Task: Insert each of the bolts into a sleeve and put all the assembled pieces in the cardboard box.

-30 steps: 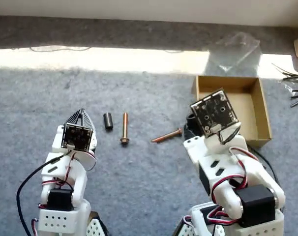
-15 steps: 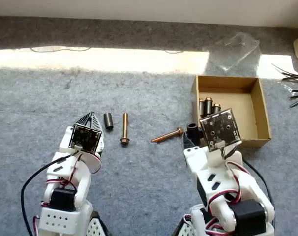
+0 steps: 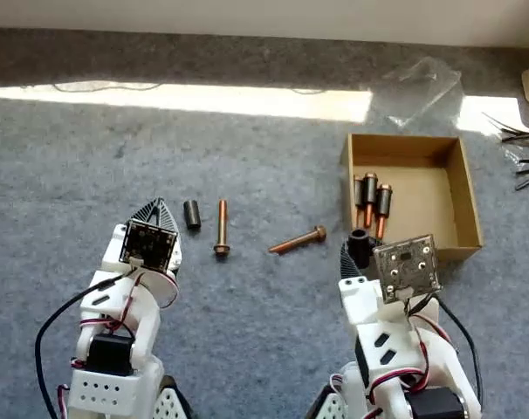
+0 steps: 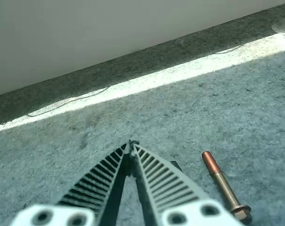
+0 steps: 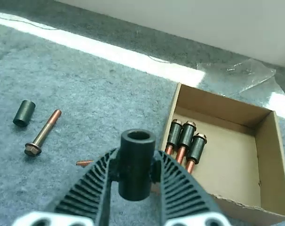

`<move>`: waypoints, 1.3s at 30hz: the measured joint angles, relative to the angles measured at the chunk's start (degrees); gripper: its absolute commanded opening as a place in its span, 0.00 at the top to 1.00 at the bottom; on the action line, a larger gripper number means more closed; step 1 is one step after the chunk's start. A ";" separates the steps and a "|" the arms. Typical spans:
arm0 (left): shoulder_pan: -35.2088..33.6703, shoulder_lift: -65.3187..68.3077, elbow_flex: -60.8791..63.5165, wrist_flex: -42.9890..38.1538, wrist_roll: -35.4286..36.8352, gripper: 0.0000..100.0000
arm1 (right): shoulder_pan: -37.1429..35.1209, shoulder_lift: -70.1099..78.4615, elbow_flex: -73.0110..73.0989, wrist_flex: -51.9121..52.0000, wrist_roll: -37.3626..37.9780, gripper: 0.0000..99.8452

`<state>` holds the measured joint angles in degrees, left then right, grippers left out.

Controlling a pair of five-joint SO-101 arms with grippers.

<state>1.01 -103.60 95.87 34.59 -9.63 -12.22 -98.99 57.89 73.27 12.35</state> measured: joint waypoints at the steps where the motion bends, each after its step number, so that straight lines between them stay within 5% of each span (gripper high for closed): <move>1: 0.00 0.00 0.00 0.00 0.00 0.99 | 0.00 -0.97 1.32 -0.70 0.00 1.00; 8: 0.00 0.00 0.00 0.53 0.00 0.99 | 0.00 -5.54 6.86 -1.85 0.00 1.00; 18: 10.02 0.00 -8.09 18.46 -6.15 0.99 | 0.00 -5.98 11.34 -3.69 -2.46 1.00; 32: 13.19 0.35 -13.71 23.38 -8.88 0.99 | 4.04 -6.15 19.69 -13.71 -3.16 1.00; 39: 19.69 16.00 -25.41 25.05 -9.05 0.99 | 6.95 -5.98 20.22 -13.98 -6.42 1.00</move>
<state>20.70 -87.60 70.46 59.65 -18.68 -5.27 -104.97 78.11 59.30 5.93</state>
